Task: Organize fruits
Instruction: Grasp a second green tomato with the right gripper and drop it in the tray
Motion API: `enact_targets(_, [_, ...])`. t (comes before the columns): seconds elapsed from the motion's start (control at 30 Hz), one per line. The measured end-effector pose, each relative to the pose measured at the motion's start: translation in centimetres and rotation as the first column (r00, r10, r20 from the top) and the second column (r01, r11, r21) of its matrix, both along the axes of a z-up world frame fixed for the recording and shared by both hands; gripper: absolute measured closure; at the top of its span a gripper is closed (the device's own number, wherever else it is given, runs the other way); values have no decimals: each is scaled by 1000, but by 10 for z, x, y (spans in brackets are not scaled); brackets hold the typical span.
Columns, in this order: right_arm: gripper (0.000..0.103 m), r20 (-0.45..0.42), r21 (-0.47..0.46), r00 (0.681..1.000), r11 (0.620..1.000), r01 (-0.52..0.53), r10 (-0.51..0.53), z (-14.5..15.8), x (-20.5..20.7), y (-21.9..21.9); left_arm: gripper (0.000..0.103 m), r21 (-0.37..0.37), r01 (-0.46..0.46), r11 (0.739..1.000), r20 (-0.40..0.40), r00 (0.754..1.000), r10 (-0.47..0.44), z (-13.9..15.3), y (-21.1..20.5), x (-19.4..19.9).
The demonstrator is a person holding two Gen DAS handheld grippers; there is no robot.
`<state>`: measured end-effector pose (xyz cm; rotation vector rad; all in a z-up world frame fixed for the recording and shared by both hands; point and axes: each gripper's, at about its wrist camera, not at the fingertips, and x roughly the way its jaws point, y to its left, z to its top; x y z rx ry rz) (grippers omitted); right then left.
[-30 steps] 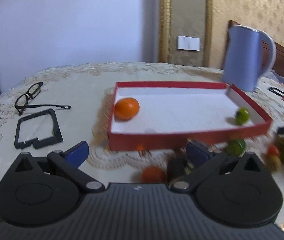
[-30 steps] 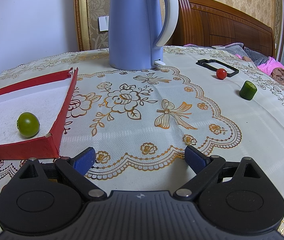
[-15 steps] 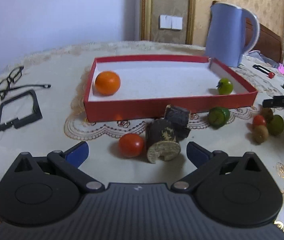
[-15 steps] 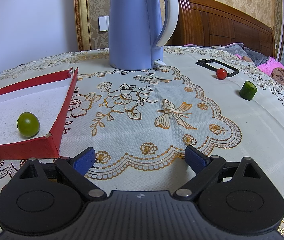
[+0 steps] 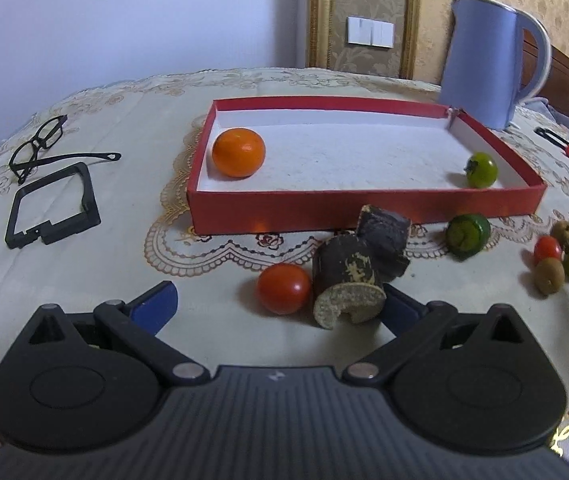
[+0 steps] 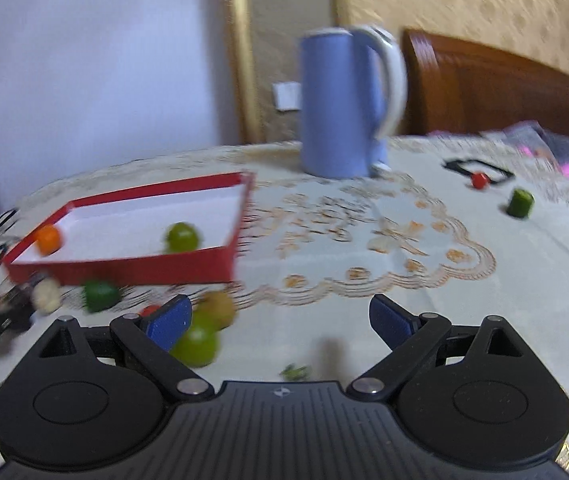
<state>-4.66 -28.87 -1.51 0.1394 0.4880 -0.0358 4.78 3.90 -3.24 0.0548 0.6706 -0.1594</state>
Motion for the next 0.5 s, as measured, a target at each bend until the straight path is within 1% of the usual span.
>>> enact_targets(0.13, [28, -14, -38, 996, 995, -87, 87, 0, 0, 25, 0, 6, -19, 1000, 1, 1000, 19, 0, -3, 1])
enact_targets(0.2, [47, -24, -76, 995, 993, -94, 92, -4, 3, 34, 0, 7, -19, 1000, 1, 1000, 19, 0, -3, 1])
enact_targets(0.23, [50, -31, -84, 995, 992, -99, 97, -6, 4, 38, 0, 9, -18, 1000, 1, 1000, 18, 0, -3, 1])
enact_targets(0.27, [53, -47, -80, 994, 991, -106, 103, -7, 7, 39, 0, 8, -19, 1000, 1, 1000, 19, 0, -3, 1])
enact_targets(0.3, [59, -62, -71, 992, 991, -114, 110, -9, 9, 40, 0, 8, -18, 1000, 1, 1000, 18, 0, -3, 1])
enact_targets(0.33, [62, -66, -67, 991, 991, -119, 115, -11, 10, 41, 0, 8, -18, 1000, 1, 1000, 18, 0, -3, 1])
enact_targets(0.37, [69, -74, -65, 988, 988, -137, 133, -12, 12, 42, 0, 9, -18, 1000, 1, 1000, 18, 0, -3, 1])
enact_targets(0.4, [70, -76, -65, 986, 986, -153, 148, -12, 11, 44, 0, 10, -18, 1000, 1, 1000, 18, 0, -3, 1])
enact_targets(0.5, [70, -78, -95, 986, 983, -157, 150, -12, 11, 48, 0, 8, -18, 1000, 1, 1000, 18, 0, -3, 1])
